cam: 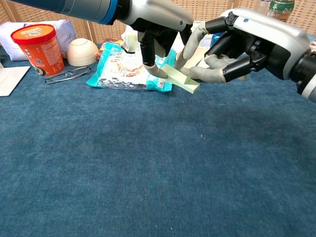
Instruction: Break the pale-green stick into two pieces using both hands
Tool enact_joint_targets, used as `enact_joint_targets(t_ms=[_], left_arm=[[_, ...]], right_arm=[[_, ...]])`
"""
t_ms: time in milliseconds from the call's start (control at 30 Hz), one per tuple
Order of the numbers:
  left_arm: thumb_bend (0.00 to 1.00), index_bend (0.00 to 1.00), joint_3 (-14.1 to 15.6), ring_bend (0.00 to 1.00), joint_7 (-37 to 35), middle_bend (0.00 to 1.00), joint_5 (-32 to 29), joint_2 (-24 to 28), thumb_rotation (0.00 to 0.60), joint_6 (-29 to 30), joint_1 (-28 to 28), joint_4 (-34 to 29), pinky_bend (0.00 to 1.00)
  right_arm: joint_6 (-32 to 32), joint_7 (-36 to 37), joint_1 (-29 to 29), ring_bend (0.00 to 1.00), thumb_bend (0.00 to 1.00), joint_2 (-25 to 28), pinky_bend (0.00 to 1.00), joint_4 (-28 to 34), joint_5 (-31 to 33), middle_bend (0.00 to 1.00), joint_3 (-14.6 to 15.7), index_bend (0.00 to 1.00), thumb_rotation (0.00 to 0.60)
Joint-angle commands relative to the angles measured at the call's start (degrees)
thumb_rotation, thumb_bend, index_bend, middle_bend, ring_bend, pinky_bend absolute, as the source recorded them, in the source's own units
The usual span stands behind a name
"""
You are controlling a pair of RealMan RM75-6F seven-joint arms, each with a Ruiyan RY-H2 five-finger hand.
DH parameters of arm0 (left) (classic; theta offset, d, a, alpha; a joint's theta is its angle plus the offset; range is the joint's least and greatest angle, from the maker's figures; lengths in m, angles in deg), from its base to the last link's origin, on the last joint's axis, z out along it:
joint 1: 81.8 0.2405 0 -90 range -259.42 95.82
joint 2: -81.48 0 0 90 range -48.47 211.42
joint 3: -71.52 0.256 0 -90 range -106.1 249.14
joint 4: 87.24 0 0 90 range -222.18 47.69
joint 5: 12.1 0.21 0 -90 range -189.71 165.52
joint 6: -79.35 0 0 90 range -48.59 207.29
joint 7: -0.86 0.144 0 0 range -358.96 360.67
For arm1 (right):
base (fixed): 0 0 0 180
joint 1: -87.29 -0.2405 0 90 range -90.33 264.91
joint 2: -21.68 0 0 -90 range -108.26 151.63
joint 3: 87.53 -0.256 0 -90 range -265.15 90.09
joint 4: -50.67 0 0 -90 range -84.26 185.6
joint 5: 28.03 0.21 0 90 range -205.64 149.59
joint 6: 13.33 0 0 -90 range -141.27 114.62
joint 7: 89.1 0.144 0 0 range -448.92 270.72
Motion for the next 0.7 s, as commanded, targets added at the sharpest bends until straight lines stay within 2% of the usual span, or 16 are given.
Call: enact_joint_targets(t_ms=[33,300,700], left_arm=[[0.39,0.66,0.0,1.0,-0.1,1.0,-0.2,0.0,0.6,0.1,-0.2,0.0,1.0],[0.39,0.66,0.6,1.0,0.0,1.0,-0.3,0.8,0.6,0.3,-0.8,-1.0,1.0],[0.39,0.66,0.9,1.0,-0.4,1.0,-0.5,0.8,0.6,0.4,-1.2,-0.8,1.0]], right_arm=[[0.1,0.1,-0.1,1.0,0.36,0.0,0.86,0.0,0.0,0.93,0.1,0.48,0.57],[0.2,0.8,-0.3,1.0,0.44,-0.4,0.86,-1.1,0.4,0.93,-0.1,0.5,0.6],[-0.1,1.2,-0.4,1.0,0.45,-0.5,0.86,-1.5,0.3,0.93,0.1,0.5,0.6]])
